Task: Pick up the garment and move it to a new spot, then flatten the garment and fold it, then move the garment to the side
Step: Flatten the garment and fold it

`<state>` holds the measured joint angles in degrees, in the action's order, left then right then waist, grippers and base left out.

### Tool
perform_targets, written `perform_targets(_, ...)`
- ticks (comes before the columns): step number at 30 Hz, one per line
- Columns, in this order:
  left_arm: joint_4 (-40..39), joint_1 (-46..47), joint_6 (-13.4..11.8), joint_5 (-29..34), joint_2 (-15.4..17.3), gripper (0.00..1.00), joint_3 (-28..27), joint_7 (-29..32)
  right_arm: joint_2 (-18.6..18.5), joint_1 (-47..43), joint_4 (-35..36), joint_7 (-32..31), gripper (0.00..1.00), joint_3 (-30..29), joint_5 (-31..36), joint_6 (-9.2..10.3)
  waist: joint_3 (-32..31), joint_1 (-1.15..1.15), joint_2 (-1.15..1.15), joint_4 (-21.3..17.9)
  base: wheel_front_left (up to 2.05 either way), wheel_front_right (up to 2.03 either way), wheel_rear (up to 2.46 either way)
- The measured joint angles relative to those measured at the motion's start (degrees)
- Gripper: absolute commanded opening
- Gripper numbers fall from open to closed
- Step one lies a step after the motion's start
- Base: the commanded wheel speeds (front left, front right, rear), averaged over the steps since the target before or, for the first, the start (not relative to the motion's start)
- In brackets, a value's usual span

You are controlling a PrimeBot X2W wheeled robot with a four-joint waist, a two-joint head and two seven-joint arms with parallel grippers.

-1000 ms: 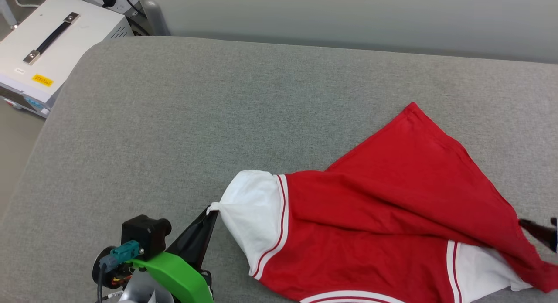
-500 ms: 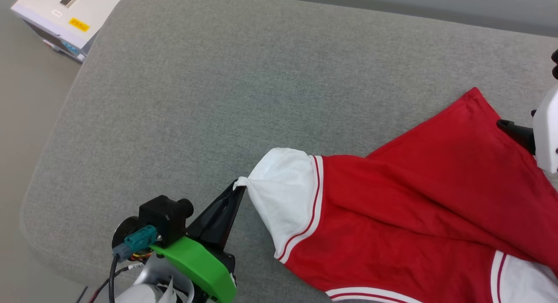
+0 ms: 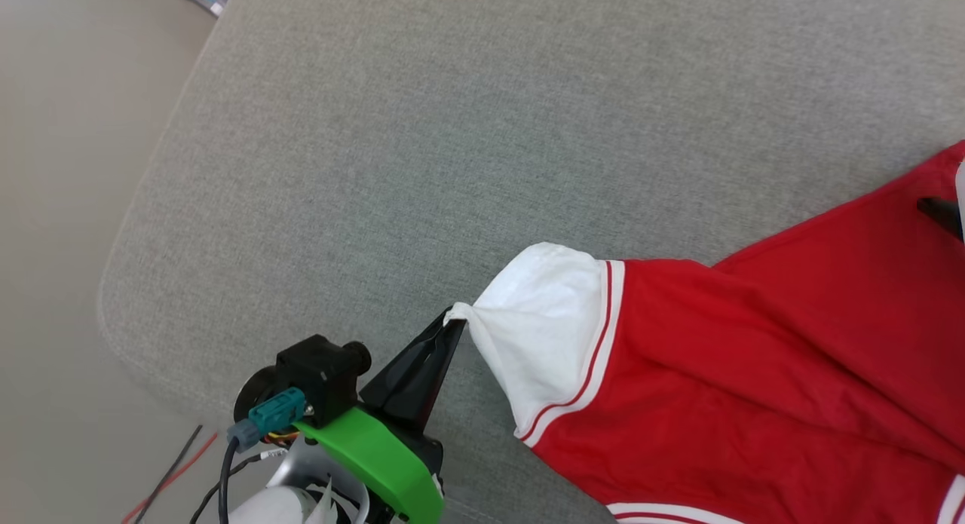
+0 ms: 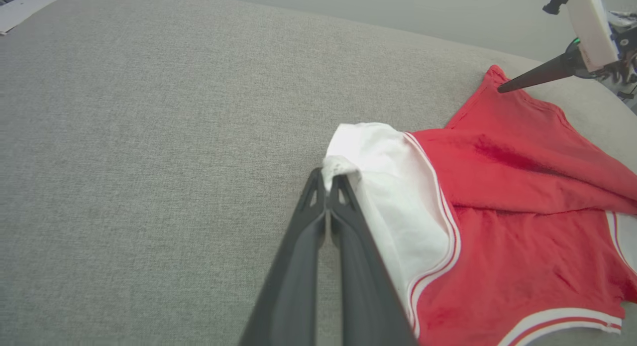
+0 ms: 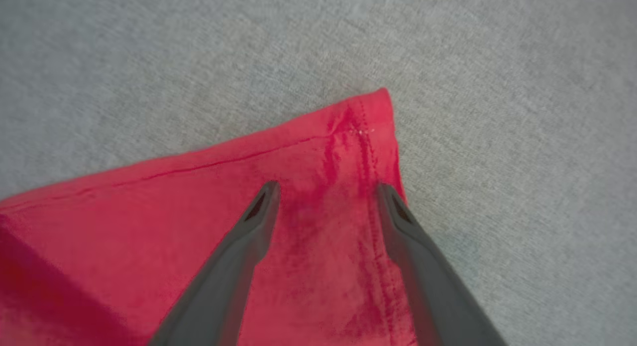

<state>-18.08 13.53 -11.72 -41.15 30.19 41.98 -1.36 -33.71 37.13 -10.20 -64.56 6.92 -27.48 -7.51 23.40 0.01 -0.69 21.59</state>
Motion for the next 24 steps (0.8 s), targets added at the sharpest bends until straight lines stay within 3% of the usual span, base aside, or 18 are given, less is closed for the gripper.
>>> perform_targets(10,1.5,1.3,1.1,0.0,-0.6,0.0,0.1,-0.8,-2.4,0.6,-2.1,0.6,1.0,2.2,0.5,0.0,3.4,-0.01,0.0,2.1,0.0,0.0,0.0)
perform_targets(11,1.6,1.4,1.2,0.0,-0.8,0.0,0.1,-1.0,-3.0,0.6,-2.0,0.6,0.8,3.0,0.5,-0.01,3.5,0.0,0.0,2.3,0.0,0.0,0.0)
perform_targets(12,1.8,1.5,1.2,0.0,-0.9,0.0,0.1,-1.1,-3.7,0.6,-1.8,0.6,0.32,4.0,0.6,0.0,3.7,0.0,0.0,2.4,0.0,0.0,0.0)
perform_targets(13,2.0,1.7,1.3,0.0,-0.9,0.0,0.1,-1.1,-4.2,0.6,-1.5,0.6,0.0,4.6,0.5,0.0,3.7,0.0,0.0,2.5,0.0,0.0,0.0)
perform_targets(24,3.3,1.8,1.4,-0.1,-0.6,0.0,-0.4,-1.5,-3.5,0.9,-3.5,7.6,0.0,5.6,-0.9,0.0,1.7,0.0,0.0,2.0,0.0,0.0,0.0)
